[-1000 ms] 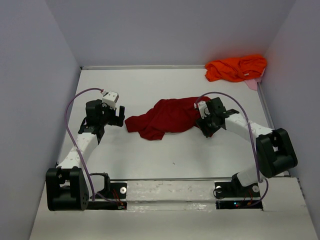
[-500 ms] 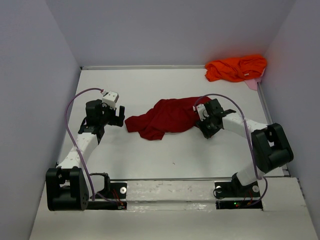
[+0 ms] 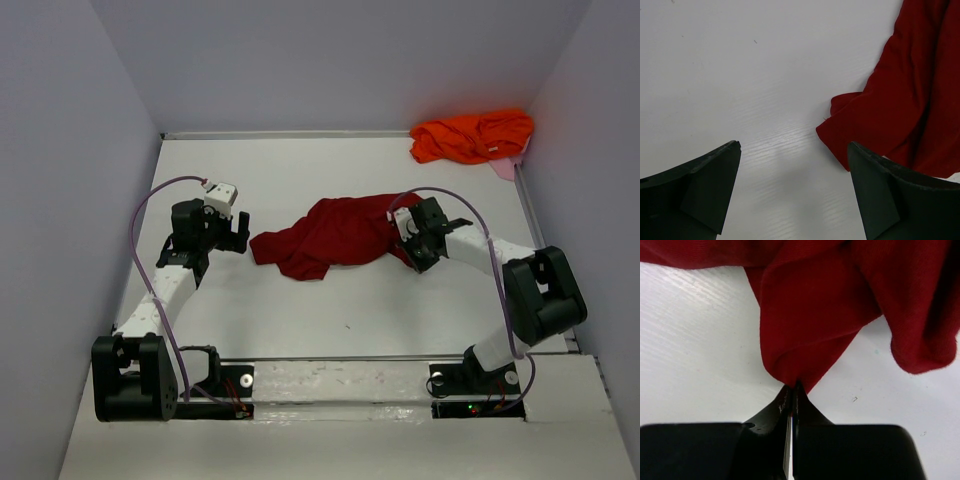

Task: Fold and stack the t-shirts
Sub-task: Flatten out the crumpled T-shirt at the center of the board.

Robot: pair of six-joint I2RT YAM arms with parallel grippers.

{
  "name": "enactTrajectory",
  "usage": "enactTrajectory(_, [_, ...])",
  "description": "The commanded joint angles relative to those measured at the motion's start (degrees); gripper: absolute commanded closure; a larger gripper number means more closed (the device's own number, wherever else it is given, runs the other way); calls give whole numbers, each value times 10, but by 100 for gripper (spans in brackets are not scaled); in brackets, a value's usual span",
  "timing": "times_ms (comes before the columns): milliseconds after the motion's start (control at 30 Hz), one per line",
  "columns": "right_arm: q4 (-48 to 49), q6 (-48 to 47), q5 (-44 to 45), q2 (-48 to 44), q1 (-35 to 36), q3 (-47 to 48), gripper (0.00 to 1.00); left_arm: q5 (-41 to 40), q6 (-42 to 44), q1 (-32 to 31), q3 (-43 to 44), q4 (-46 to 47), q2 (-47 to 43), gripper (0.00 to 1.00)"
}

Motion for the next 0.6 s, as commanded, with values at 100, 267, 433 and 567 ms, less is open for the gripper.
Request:
enactTrajectory(100, [-22,27,-36,-110,-2,65,100,3,1,2,3,18,-3,3])
enactTrajectory(267, [-51,22,-35,-126,-2,163,100,3,-21,3,12,11,35,4])
enactTrajectory(433, [-35,21,-39,-115,-2,167,100,24,-43,3,42,-7,91,5])
enactTrajectory(567, [-5,18,-39,-116,-2,136,100,58,-51,3,62,-20,127,5])
